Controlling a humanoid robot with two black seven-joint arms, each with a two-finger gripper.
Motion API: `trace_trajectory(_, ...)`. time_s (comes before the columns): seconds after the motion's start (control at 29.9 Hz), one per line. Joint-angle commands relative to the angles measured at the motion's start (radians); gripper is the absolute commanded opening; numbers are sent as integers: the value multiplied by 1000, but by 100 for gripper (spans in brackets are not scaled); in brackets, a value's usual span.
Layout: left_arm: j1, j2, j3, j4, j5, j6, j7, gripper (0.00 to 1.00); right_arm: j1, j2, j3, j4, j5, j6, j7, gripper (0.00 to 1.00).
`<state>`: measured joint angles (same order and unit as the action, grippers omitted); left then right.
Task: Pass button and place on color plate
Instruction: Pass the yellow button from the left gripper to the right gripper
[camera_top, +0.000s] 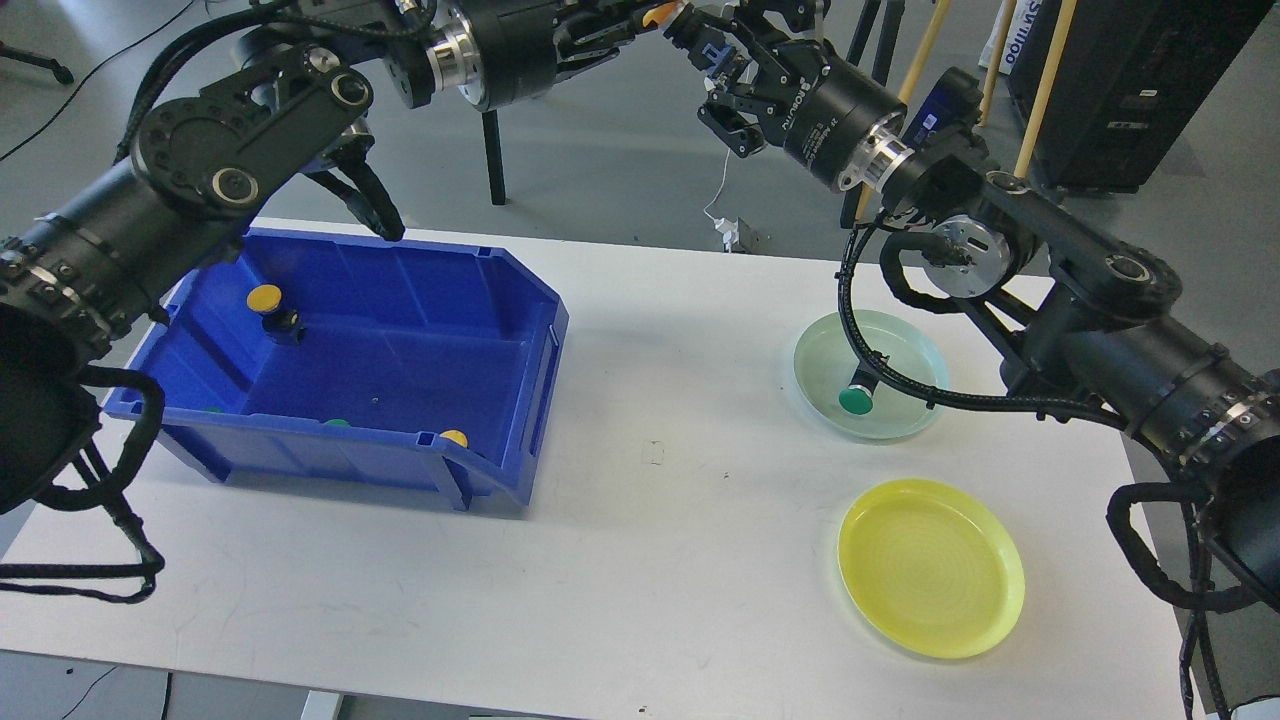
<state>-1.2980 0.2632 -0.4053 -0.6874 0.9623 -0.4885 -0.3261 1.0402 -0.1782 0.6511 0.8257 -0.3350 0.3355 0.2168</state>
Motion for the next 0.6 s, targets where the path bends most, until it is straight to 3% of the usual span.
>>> trace_trajectory(0.0,0,1,2,0,1,0,1,31,1,0,1,0,1,0,1,15)
trace_trajectory(0.4,0,-1,6,0,3,0,1,22,1,0,1,-2,1,0,1,15)
trace_trajectory(0.57,0,-1,8,0,4,0,1,11,1,-1,1,-4,1,-3,-4,16)
